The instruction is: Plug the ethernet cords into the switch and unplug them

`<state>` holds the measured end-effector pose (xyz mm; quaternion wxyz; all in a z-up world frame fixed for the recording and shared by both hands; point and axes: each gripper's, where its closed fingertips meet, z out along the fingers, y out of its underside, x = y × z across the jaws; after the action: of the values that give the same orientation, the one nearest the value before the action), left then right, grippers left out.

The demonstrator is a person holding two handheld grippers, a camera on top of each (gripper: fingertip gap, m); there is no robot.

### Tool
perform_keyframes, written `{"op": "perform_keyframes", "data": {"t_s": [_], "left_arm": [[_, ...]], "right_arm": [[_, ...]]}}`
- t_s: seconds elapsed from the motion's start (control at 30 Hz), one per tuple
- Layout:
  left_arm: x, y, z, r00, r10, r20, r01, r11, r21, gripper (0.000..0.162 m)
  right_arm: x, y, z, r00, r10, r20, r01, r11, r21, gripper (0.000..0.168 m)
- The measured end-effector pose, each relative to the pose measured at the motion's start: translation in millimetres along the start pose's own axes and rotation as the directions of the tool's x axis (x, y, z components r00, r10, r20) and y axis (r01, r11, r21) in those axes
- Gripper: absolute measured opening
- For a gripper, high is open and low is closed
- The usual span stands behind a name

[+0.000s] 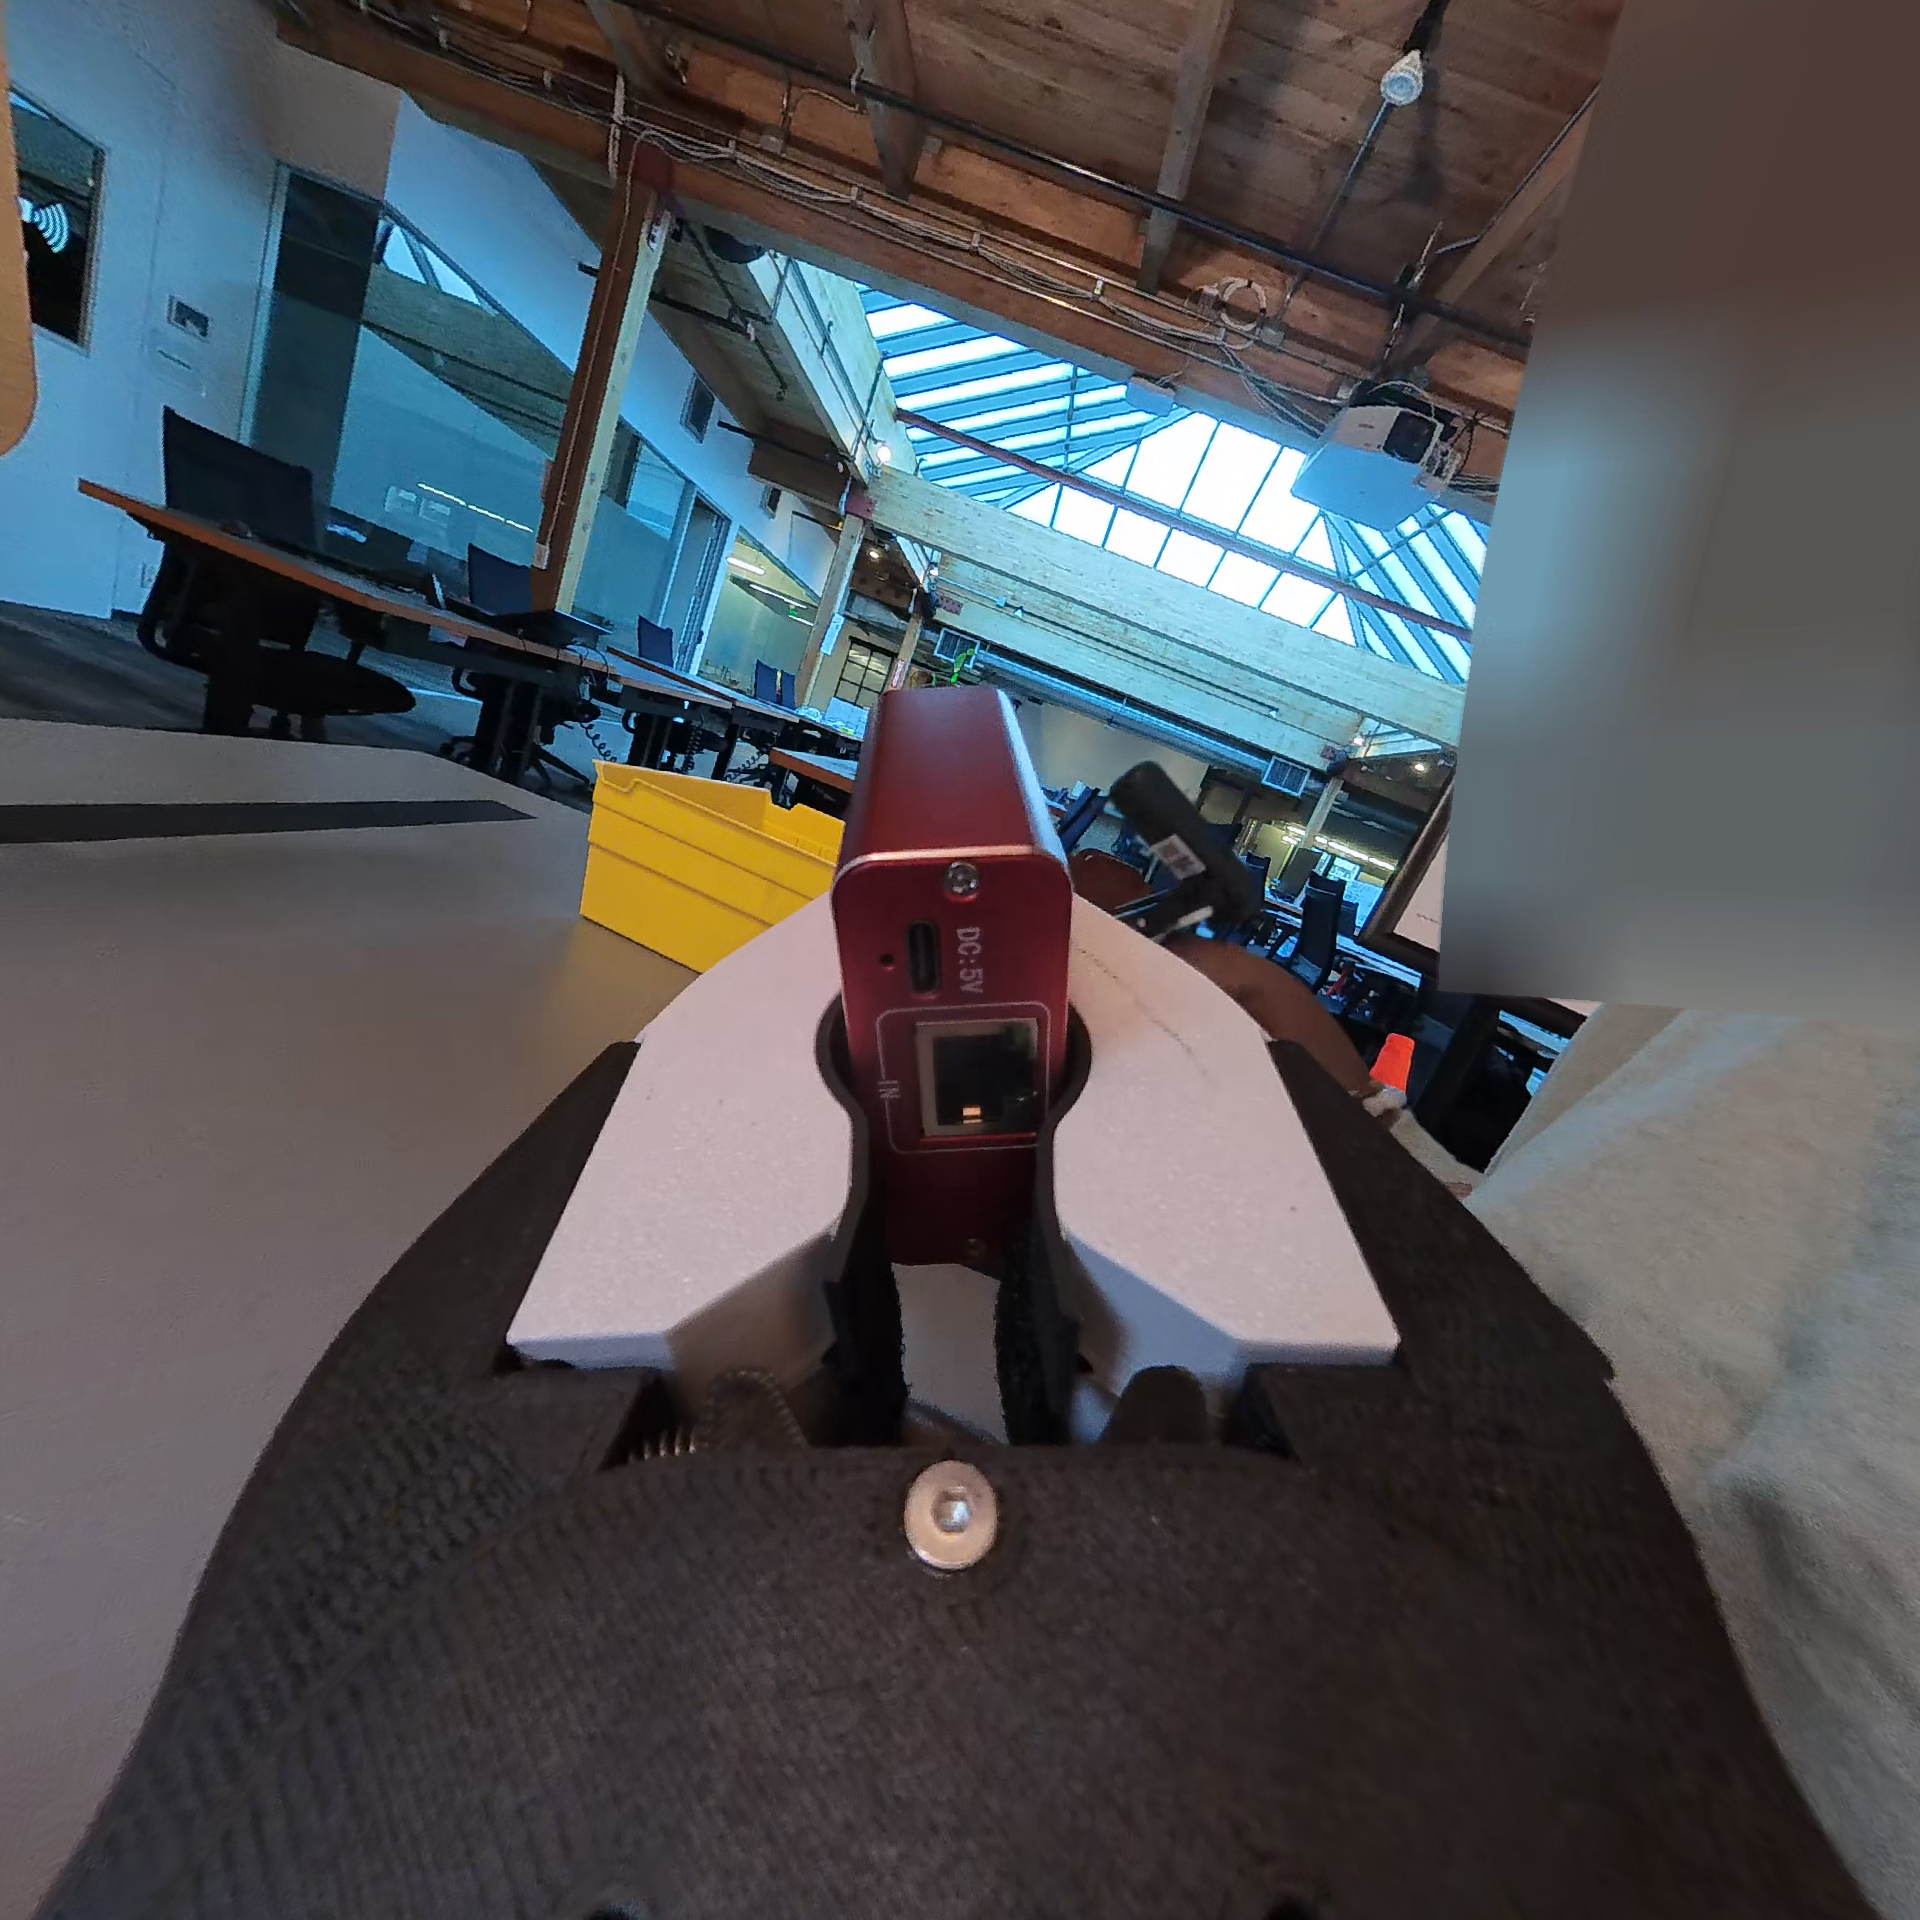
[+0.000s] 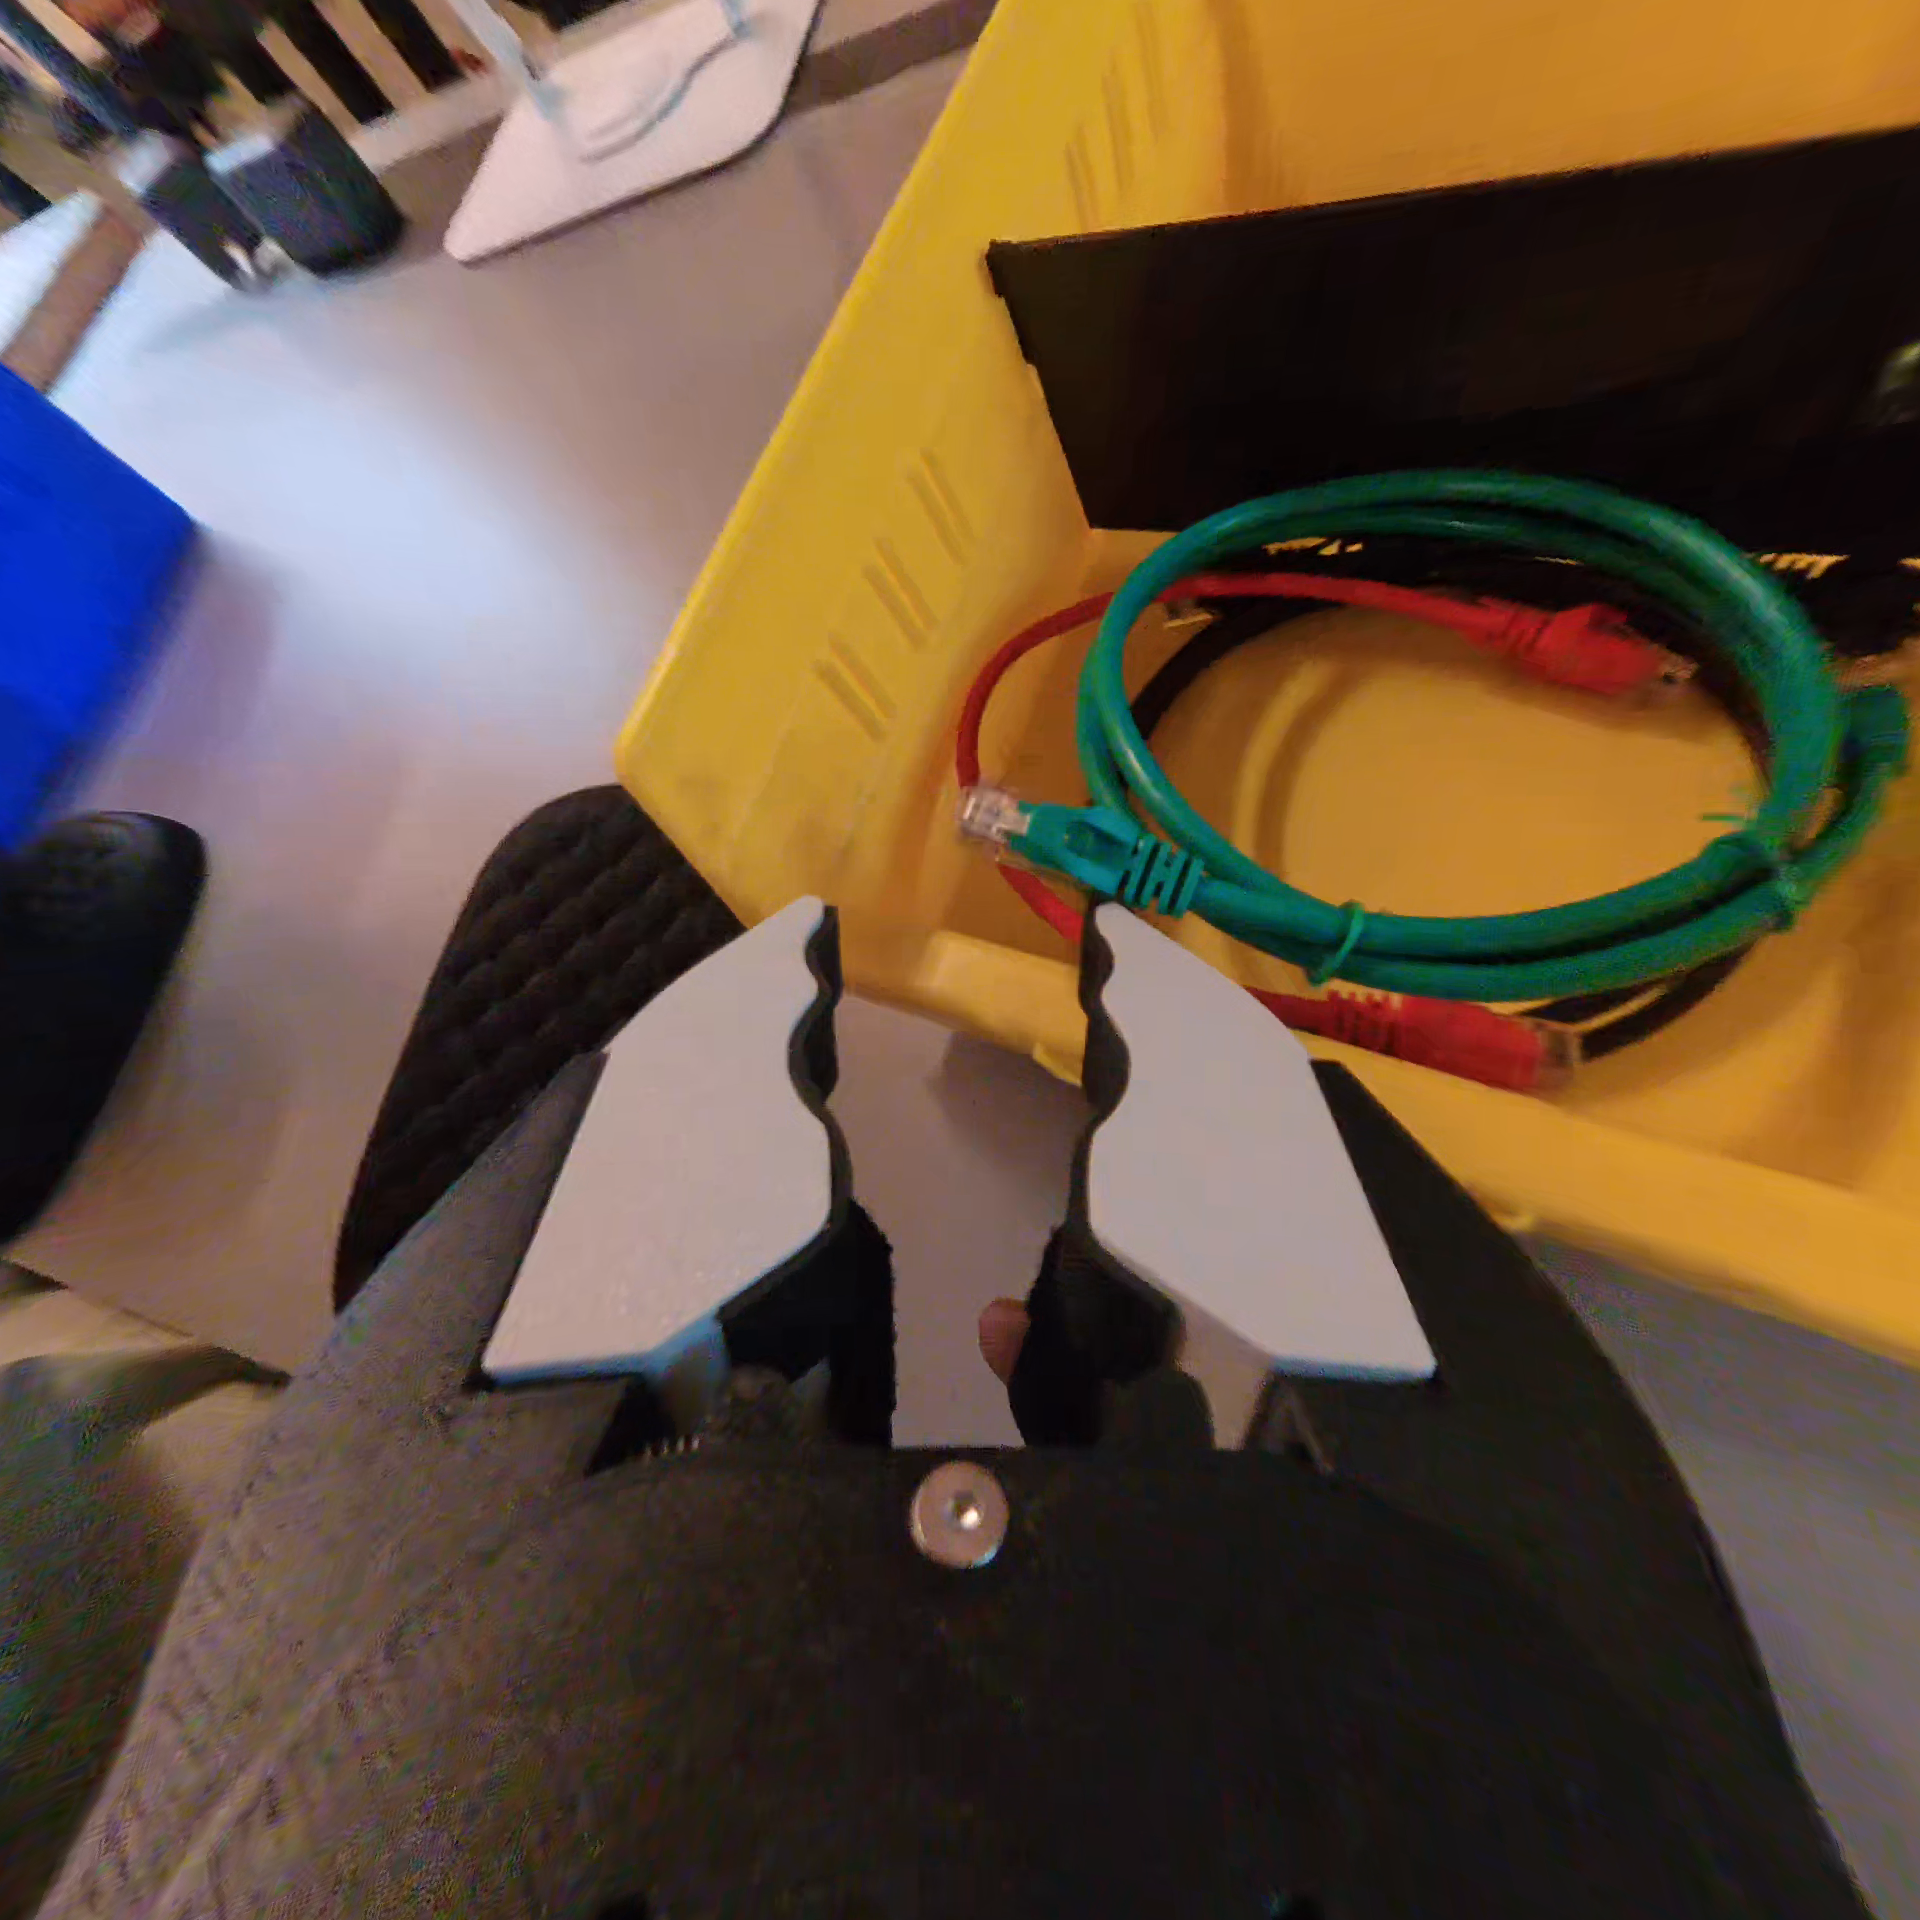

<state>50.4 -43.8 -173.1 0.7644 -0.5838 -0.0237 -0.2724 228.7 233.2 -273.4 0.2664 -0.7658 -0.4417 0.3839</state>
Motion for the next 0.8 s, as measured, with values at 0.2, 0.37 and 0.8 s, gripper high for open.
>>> {"op": "perform_keyframes", "data": {"t_s": [0.2, 0.37, 0.8], "left_arm": [[2.7, -1.5, -0.1, 1.0, 0.001, -0.01, -0.001, 1.0, 0.005, 0.029], [3.0, -2.5, -0.6, 1.0, 0.006, -0.006, -0.006, 1.0, 0.007, 0.029], [0.4, 4.8, 0.9, 1.0, 0.004, 0.011, -0.003, 0.999, -0.041, 0.029]], "right_arm": [[-2.3, 23.2, -16.0, 0.863, -0.494, -0.106, 0.434, 0.833, -0.343, 0.034], [15.6, -9.0, -13.0, 0.755, -0.581, -0.304, 0.532, 0.813, -0.235, 0.011], [-114.6, -88.4, -26.2, 0.717, -0.669, -0.197, 0.652, 0.542, 0.53, 0.044]]}}
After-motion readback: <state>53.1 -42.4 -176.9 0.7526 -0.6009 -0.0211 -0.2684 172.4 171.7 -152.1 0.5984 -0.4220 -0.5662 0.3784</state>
